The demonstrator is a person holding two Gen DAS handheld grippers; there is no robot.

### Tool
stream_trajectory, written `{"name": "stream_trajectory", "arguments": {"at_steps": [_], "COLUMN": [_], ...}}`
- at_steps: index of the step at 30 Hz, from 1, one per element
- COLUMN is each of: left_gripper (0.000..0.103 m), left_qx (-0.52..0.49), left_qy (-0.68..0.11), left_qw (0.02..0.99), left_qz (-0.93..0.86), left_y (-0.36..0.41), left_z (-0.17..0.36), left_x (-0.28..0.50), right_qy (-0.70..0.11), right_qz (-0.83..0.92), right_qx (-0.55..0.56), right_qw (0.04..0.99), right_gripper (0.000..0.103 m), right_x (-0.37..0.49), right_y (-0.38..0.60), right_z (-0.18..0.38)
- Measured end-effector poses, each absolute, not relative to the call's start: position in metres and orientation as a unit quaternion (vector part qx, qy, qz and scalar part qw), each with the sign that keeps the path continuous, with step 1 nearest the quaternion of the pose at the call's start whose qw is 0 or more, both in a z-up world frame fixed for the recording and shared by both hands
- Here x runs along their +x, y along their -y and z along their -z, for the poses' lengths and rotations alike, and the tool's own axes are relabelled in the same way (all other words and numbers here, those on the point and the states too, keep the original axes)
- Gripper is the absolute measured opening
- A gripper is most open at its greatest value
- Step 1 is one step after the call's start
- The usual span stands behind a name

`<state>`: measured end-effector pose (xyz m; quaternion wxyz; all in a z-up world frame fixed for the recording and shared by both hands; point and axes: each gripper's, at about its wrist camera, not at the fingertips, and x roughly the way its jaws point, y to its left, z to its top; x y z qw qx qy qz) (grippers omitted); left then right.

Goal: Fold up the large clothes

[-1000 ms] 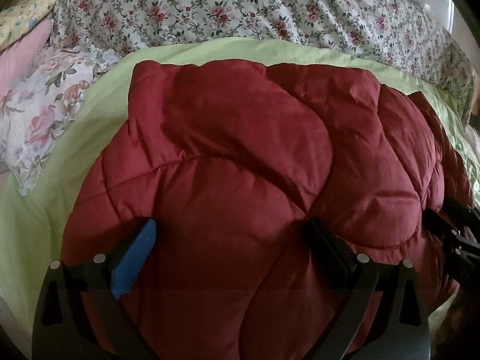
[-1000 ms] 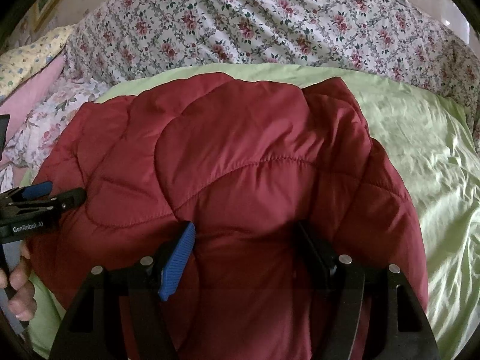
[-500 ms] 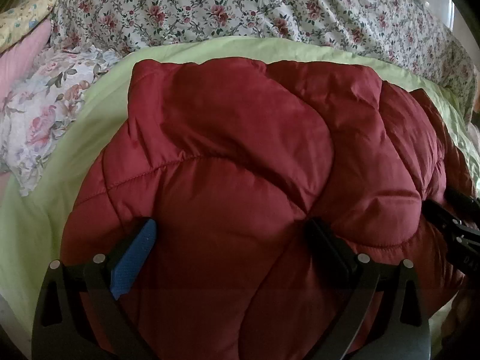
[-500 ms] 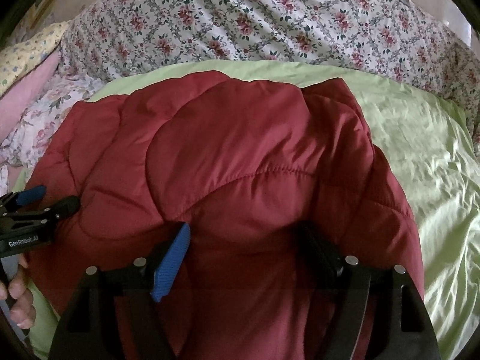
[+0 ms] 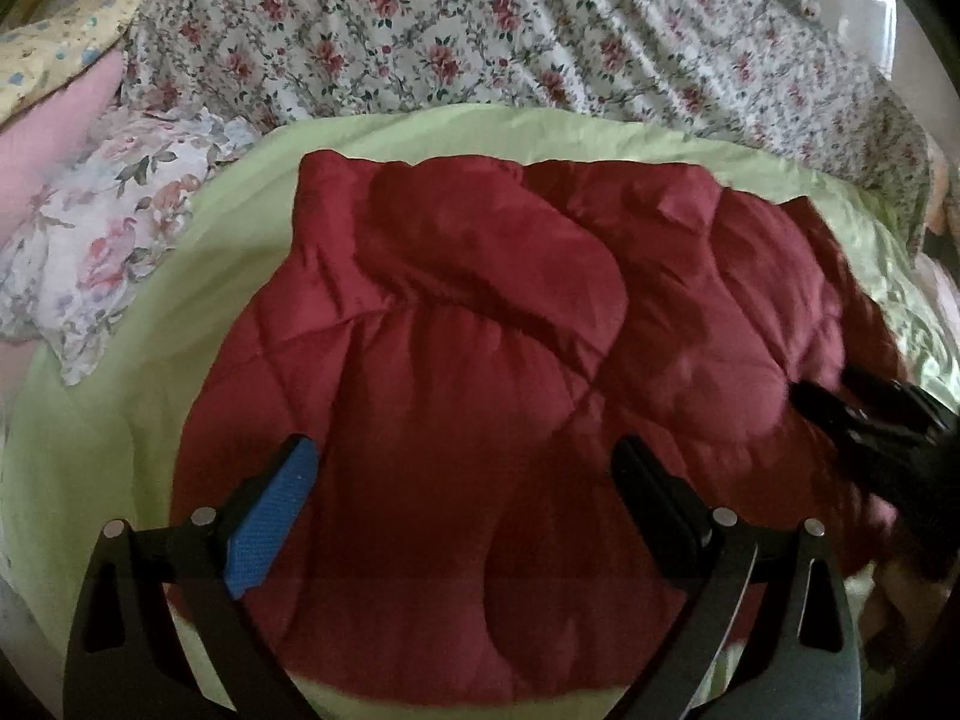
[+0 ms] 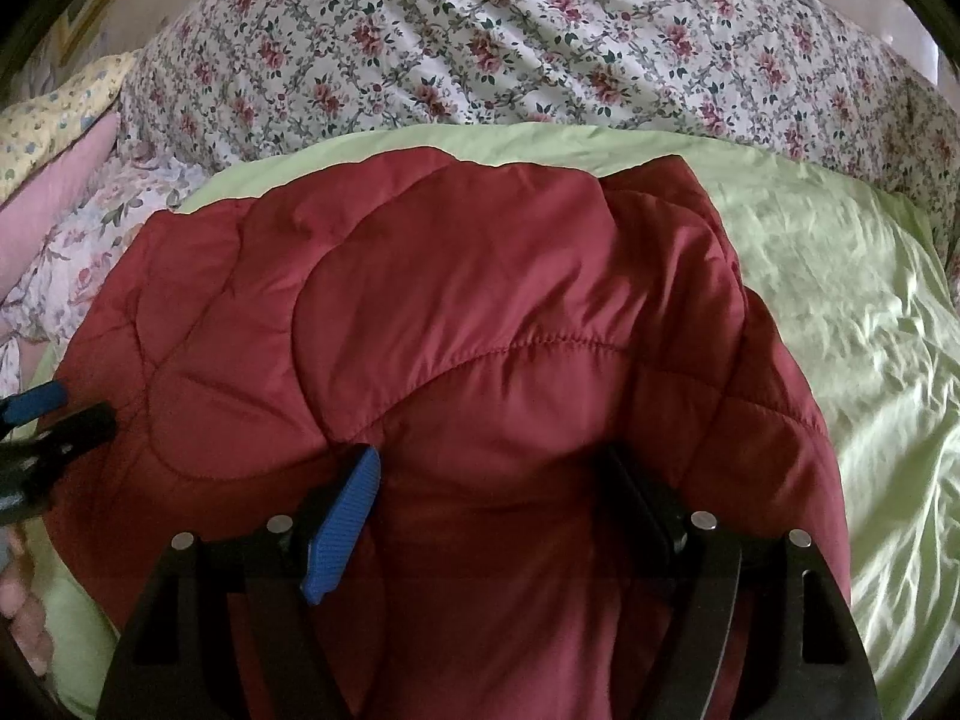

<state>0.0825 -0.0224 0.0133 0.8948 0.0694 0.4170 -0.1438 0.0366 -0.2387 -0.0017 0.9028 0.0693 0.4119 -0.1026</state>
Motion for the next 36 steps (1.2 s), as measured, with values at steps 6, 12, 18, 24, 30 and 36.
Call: {"name": "stream_trajectory", "arguments": {"at_steps": [6, 12, 18, 24, 30, 36], "left_gripper": [0.100, 0.100, 0.100, 0.103, 0.103, 0.103], "left_qx": [0.079, 0.082, 0.098, 0.093, 0.096, 0.096], "left_qy": [-0.421, -0.424, -0.432, -0.442, -0.439, -0.435], "left_qw": [0.892, 0.888, 0.882, 0.879, 0.881, 0.883], "left_qz": [0.147, 0.155, 0.158, 0.157, 0.151, 0.145], "left_y": [0.013, 0.009, 0.017, 0.017, 0.021, 0.021], "left_z": [-0.021, -0.023, -0.009, 0.008, 0.007, 0.008], "left_x": [0.059, 0.041, 0.036, 0.046, 0.048, 0.049], "right_qy": [-0.391, -0.385, -0.403, -0.404, -0.397, -0.387], "right_qz": [0.098, 0.090, 0.067, 0.096, 0.107, 0.103], "right_qx": [0.080, 0.075, 0.060, 0.025, 0.038, 0.046], "right_qw": [0.912, 0.916, 0.911, 0.910, 0.911, 0.915], "right_gripper": [0.077, 0.078, 0.078, 0.083, 0.087, 0.087], "right_x": [0.013, -0.028, -0.051, -0.039, -0.033, -0.041], "right_y": [0.234, 0.221, 0.199, 0.202, 0.212, 0.212], "right_z": [-0.019, -0.030, -0.011, 0.008, 0.012, 0.008]}}
